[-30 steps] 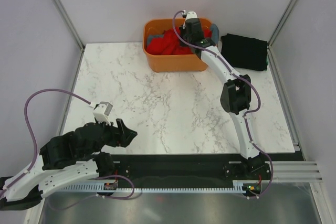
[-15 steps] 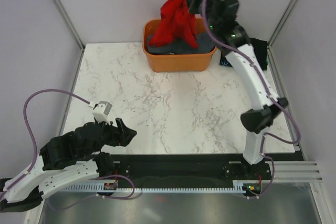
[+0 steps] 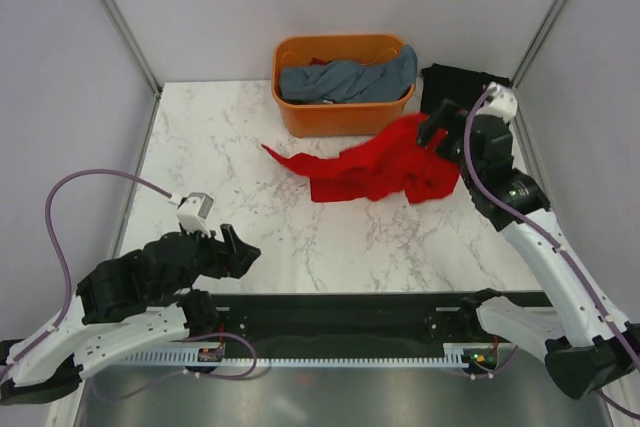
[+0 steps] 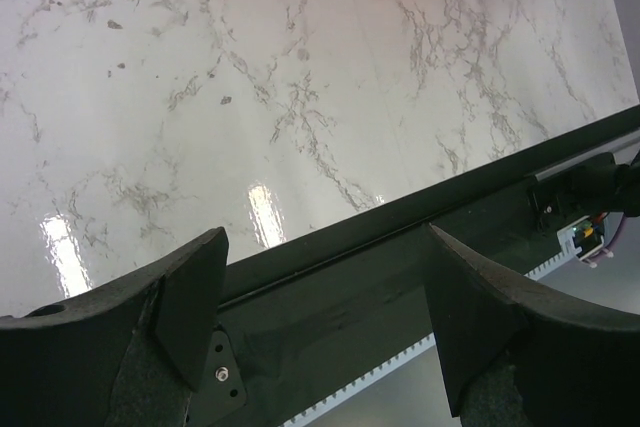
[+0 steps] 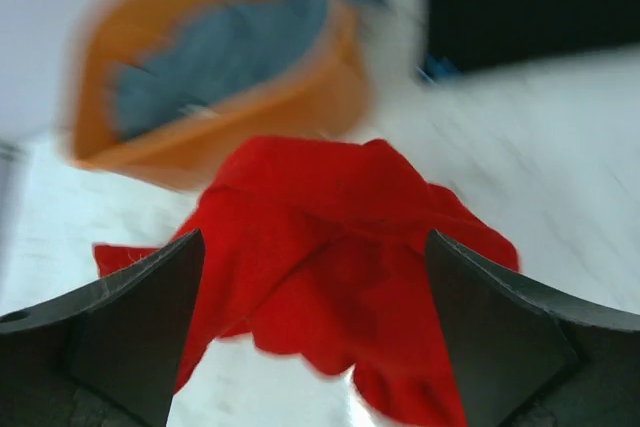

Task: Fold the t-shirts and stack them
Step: Move the tshirt to the center of the board, then flatten the tshirt out

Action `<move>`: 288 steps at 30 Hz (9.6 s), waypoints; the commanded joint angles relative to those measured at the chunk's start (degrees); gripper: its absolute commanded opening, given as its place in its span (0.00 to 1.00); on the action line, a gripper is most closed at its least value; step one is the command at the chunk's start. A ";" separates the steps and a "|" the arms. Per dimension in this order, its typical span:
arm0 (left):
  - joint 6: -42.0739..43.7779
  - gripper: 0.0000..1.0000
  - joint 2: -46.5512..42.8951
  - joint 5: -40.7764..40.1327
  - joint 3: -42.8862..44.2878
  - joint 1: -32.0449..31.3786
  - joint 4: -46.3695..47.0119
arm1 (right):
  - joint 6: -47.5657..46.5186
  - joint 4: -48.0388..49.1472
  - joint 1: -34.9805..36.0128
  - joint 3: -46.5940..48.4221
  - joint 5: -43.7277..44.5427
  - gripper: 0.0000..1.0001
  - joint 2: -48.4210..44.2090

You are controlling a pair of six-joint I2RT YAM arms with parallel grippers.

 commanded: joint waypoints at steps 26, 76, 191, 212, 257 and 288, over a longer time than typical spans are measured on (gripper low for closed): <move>7.84 0.97 41.48 17.17 0.47 42.43 21.77 | 10.75 -20.06 28.15 14.93 3.49 0.69 43.04; 9.95 0.96 39.39 25.10 -2.35 47.98 26.52 | 6.34 -27.10 28.24 13.02 17.21 0.00 42.64; 12.06 0.86 65.61 24.83 23.16 66.79 21.69 | -13.36 -9.36 -6.48 7.94 -9.39 0.96 28.59; 10.66 0.81 79.79 33.27 14.00 57.39 32.06 | -4.02 -1.35 -11.39 2.45 -26.48 0.94 55.34; -12.45 0.56 54.22 4.27 -3.14 9.85 10.36 | 1.69 -20.60 -0.94 -19.95 -23.05 0.98 -2.03; -10.62 0.02 63.49 -2.86 2.67 11.86 6.75 | 1.25 -18.40 -1.03 -23.90 -25.68 0.98 -4.05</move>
